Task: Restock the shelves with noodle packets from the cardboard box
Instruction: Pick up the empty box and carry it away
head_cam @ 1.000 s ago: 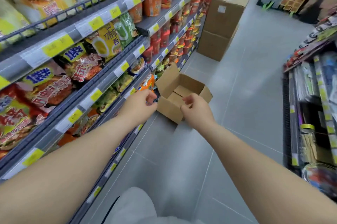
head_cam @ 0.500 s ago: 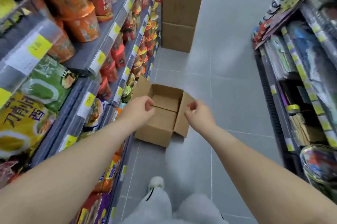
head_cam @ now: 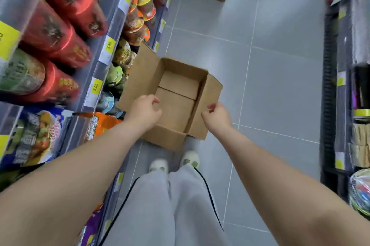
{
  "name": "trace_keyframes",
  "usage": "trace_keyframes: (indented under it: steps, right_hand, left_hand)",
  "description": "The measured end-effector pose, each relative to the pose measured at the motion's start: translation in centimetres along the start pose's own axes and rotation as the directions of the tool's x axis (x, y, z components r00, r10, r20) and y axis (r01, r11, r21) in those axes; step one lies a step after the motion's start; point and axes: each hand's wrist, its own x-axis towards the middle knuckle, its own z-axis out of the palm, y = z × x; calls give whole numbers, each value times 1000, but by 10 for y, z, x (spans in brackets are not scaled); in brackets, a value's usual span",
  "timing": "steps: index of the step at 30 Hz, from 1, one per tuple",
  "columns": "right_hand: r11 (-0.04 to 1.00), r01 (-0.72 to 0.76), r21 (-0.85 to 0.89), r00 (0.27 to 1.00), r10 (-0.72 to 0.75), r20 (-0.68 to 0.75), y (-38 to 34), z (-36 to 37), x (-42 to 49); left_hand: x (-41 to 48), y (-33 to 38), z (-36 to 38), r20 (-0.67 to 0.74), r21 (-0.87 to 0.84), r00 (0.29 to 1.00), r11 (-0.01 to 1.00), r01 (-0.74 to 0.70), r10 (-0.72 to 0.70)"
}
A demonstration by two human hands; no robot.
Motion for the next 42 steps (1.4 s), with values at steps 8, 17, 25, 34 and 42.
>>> trace_keyframes:
  steps: [8, 17, 25, 34, 42]
  right_hand:
    - [977, -213, -32, 973, 215, 89, 72, 114, 144]
    - [902, -422, -92, 905, 425, 13, 162, 218, 247]
    - [867, -404, 291, 912, 406, 57, 168, 218, 258]
    - [687, -512, 515, 841, 524, 136, 171, 105, 169]
    - [618, -402, 675, 863, 502, 55, 102, -12, 50]
  left_hand:
    - [125, -91, 105, 68, 128, 996, 991, 41, -49]
    - [199, -174, 193, 50, 361, 986, 923, 131, -160]
    - [206, -173, 194, -14, 394, 986, 905, 158, -167]
    - [176, -107, 133, 19, 411, 961, 878, 245, -277]
    - [115, -5, 3, 209, 197, 955, 965, 171, -212]
